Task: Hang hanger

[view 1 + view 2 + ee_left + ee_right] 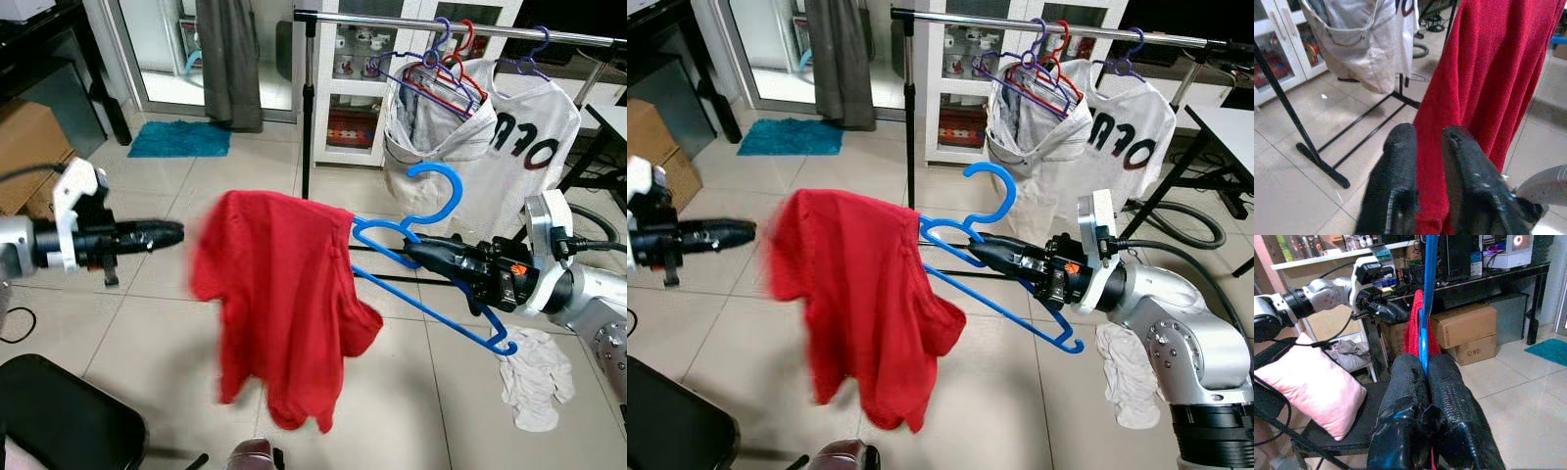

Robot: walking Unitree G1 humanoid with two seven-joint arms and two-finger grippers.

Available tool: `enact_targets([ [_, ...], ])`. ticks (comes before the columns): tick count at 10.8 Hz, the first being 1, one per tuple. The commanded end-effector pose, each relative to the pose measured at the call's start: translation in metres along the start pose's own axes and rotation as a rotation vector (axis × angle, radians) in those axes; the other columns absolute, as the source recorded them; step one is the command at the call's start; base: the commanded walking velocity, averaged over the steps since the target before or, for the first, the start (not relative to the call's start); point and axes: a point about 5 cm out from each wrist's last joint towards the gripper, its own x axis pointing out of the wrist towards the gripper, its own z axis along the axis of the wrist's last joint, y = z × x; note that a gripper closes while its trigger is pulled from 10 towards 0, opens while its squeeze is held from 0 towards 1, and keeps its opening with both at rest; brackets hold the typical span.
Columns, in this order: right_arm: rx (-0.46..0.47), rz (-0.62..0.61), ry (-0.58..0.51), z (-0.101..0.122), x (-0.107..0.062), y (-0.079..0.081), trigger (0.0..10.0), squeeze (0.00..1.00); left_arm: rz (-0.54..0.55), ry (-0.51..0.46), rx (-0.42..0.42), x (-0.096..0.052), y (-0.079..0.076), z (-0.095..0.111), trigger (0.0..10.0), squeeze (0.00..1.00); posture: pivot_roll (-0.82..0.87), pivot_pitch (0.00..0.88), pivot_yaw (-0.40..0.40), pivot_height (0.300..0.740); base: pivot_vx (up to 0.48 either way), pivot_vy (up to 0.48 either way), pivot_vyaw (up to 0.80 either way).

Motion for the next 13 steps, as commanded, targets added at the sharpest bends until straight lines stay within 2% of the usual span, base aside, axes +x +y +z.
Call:
enact_targets([
  [1, -0.053, 0.014, -0.027, 0.013, 0.001, 0.001, 10.0, 0.0, 0.015, -0.016, 0.029, -0.006, 0.003, 0.009, 10.0, 1.0, 0.07, 0.0, 0.028, 0.74, 0.0, 0.0, 0.0],
  [5, -0.061, 0.008, -0.016, 0.014, 0.001, -0.001, 10.0, 0.0, 0.065, -0.03, 0.023, -0.025, 0.012, 0.02, 10.0, 1.0, 0.07, 0.0, 0.025, 0.74, 0.0, 0.0, 0.0],
  [6, -0.064, 0.002, -0.008, 0.014, 0.002, -0.002, 10.0, 0.0, 0.073, -0.12, 0.026, -0.025, 0.016, 0.037, 10.0, 1.0, 0.07, 0.0, 0.022, 0.74, 0.0, 0.0, 0.0],
  [7, -0.066, 0.0, -0.001, 0.013, 0.004, -0.003, 10.0, 0.0, 0.047, -0.203, 0.026, -0.018, 0.017, 0.053, 10.0, 1.0, 0.07, 0.0, 0.021, 0.74, 0.0, 0.0, 0.0],
  [8, -0.071, -0.003, 0.005, 0.012, 0.006, -0.003, 10.0, 0.0, 0.015, -0.235, 0.029, -0.01, 0.017, 0.061, 10.0, 1.0, 0.07, 0.0, 0.02, 0.74, 0.0, 0.0, 0.0],
  [9, -0.086, -0.008, 0.015, 0.012, 0.01, -0.004, 10.0, 0.0, -0.05, -0.265, 0.038, 0.007, 0.014, 0.071, 10.0, 1.0, 0.07, 0.0, 0.023, 0.74, 0.0, 0.0, 0.0],
  [11, -0.106, -0.012, 0.026, 0.013, 0.014, -0.004, 10.0, 0.0, -0.167, -0.261, 0.064, 0.042, 0.005, 0.082, 10.0, 1.0, 0.07, 0.0, 0.026, 0.74, 0.0, 0.0, 0.0],
  [12, -0.114, -0.006, 0.037, 0.012, 0.017, -0.003, 10.0, 0.0, -0.205, -0.252, 0.074, 0.055, 0.001, 0.084, 10.0, 1.0, 0.08, 0.0, 0.026, 0.74, 0.0, 0.0, 0.0],
  [13, -0.142, 0.03, 0.088, 0.009, 0.025, 0.002, 10.0, 0.0, -0.338, -0.185, 0.106, 0.087, -0.012, 0.085, 10.0, 0.0, 0.08, 0.0, 0.024, 0.74, 0.0, 0.0, 0.0],
])
